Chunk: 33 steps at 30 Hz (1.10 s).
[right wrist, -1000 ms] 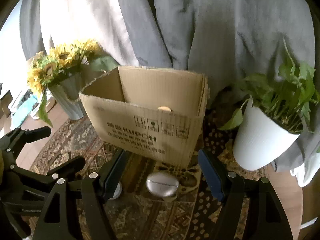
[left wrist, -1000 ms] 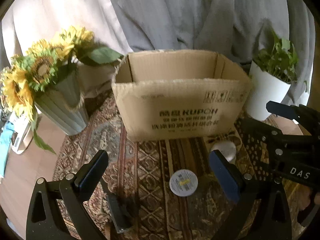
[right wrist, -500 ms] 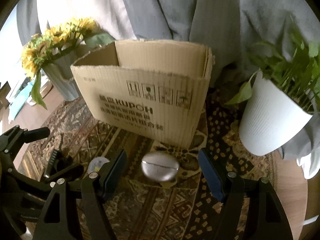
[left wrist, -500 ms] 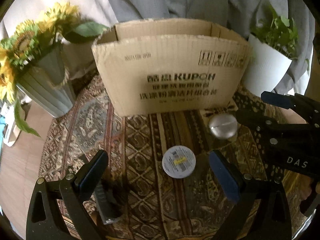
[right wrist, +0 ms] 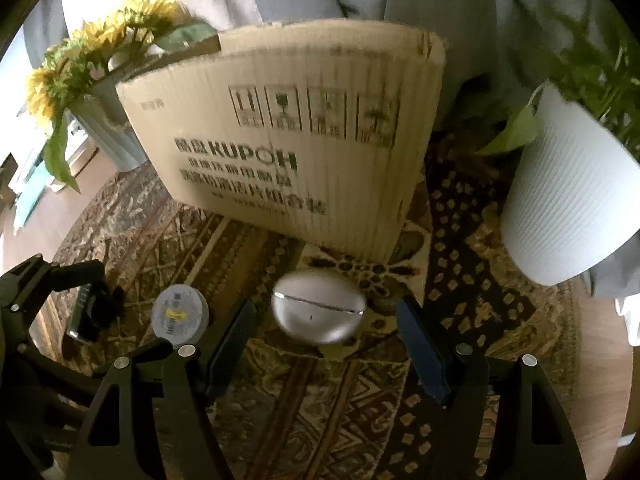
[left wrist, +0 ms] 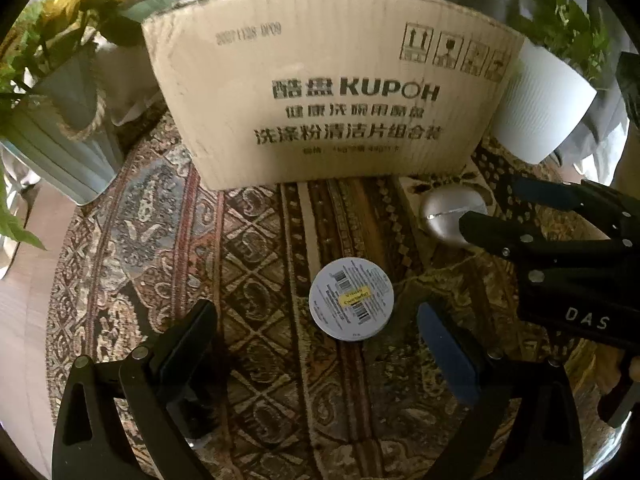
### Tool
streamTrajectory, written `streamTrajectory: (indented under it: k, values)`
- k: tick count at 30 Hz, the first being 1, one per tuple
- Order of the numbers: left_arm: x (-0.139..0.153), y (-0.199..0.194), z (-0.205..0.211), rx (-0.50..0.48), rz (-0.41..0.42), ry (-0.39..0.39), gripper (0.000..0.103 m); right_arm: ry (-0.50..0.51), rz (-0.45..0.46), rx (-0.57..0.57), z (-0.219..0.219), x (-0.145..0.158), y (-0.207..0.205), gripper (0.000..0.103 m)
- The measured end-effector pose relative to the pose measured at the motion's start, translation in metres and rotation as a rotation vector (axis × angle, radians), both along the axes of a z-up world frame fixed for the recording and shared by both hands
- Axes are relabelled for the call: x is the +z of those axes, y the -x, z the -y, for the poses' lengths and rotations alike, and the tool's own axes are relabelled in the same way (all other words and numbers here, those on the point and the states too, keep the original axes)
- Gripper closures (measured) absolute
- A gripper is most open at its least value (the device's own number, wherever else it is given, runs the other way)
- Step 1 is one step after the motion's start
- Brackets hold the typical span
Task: Organize rigid objects
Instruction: 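Reach the left tool to the round white tin while the right tool reaches the silver egg case, then close the left tool on the white tin while the right tool grips the silver egg case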
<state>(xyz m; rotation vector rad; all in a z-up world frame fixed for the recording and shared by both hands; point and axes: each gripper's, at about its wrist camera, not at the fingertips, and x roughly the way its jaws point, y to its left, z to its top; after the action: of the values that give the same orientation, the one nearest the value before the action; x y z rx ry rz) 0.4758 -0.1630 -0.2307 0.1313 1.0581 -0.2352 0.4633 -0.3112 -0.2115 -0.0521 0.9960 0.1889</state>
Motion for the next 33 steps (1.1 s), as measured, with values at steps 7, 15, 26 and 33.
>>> streamTrajectory:
  k: [7,15,26,33]
  values:
    - [-0.011,-0.007,0.005,-0.008,-0.017,0.008,0.001,-0.021,-0.054,0.0,0.003,-0.019,-0.008,0.028]
    - [-0.023,-0.016,0.008,-0.004,-0.042,0.018,0.005,-0.045,-0.089,0.009,0.003,-0.034,-0.018,0.028]
    - [-0.033,-0.022,0.01,-0.018,-0.056,0.047,0.03,-0.026,-0.09,0.043,-0.012,-0.048,-0.03,0.028]
    - [-0.029,-0.02,0.006,-0.027,-0.041,0.07,0.052,-0.007,-0.069,0.045,-0.02,-0.052,-0.029,0.032]
